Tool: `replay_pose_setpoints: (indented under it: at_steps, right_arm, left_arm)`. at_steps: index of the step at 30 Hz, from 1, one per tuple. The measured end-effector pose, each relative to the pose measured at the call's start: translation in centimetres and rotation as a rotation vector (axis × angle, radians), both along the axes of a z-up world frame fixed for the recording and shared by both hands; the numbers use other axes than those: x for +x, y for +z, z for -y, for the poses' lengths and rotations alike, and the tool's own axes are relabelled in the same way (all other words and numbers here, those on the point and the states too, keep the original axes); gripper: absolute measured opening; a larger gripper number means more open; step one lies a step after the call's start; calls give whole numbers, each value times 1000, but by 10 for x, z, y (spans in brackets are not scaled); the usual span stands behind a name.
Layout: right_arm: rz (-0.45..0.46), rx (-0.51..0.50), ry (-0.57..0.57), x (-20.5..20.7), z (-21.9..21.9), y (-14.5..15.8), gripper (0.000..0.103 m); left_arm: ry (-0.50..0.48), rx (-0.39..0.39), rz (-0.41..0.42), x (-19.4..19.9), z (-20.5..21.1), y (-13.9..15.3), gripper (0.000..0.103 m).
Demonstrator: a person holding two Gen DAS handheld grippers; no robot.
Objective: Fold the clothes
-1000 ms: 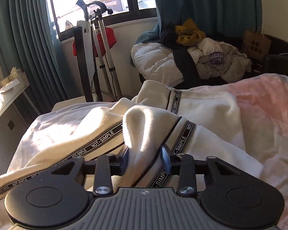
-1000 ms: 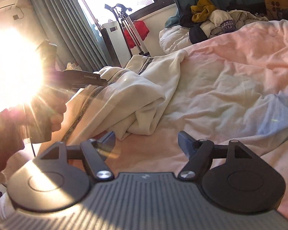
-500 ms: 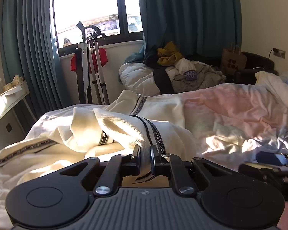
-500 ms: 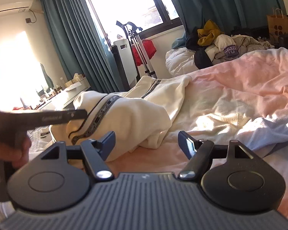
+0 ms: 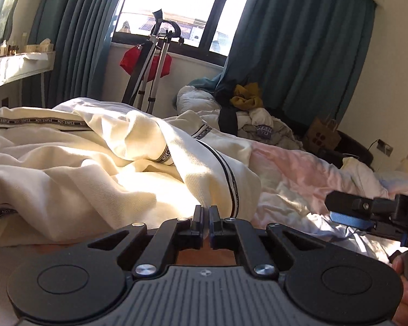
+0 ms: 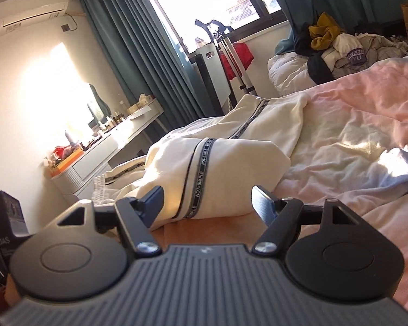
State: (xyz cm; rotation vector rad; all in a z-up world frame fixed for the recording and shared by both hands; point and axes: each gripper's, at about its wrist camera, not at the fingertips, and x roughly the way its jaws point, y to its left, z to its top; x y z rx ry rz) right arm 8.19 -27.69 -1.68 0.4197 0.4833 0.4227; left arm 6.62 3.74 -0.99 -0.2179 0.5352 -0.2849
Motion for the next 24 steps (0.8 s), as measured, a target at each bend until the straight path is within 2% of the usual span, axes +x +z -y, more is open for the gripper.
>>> replay_pose_setpoints:
  at_steps: [3, 5, 10, 13, 15, 19, 22, 24]
  right_arm:
    - [-12, -32, 37, 32, -17, 16, 75]
    - [-23, -79, 51, 62, -32, 28, 75]
    - [-58, -239, 81, 160, -88, 51, 75]
    - [-80, -350, 66, 227, -126, 54, 73]
    - [-99, -403, 41, 269, -143, 49, 72]
    - [-180, -476, -46, 352, -162, 22, 72]
    - [-226, -448, -84, 399, -165, 1, 72]
    - [-235, -464, -114, 423, -171, -13, 72]
  left_arm:
    - [1, 27, -12, 2, 0, -12, 4]
    - [-4, 14, -36, 6, 0, -19, 4]
    - [-6, -10, -46, 17, -5, -30, 4]
    - [-18, -33, -41, 23, -7, -36, 4]
    - [-26, -52, -47, 29, -10, -43, 4]
    - [-41, -97, -82, 43, -17, -61, 4]
    - [-49, -132, -102, 53, -22, -71, 4]
    - [-53, -148, -108, 58, -25, -77, 4]
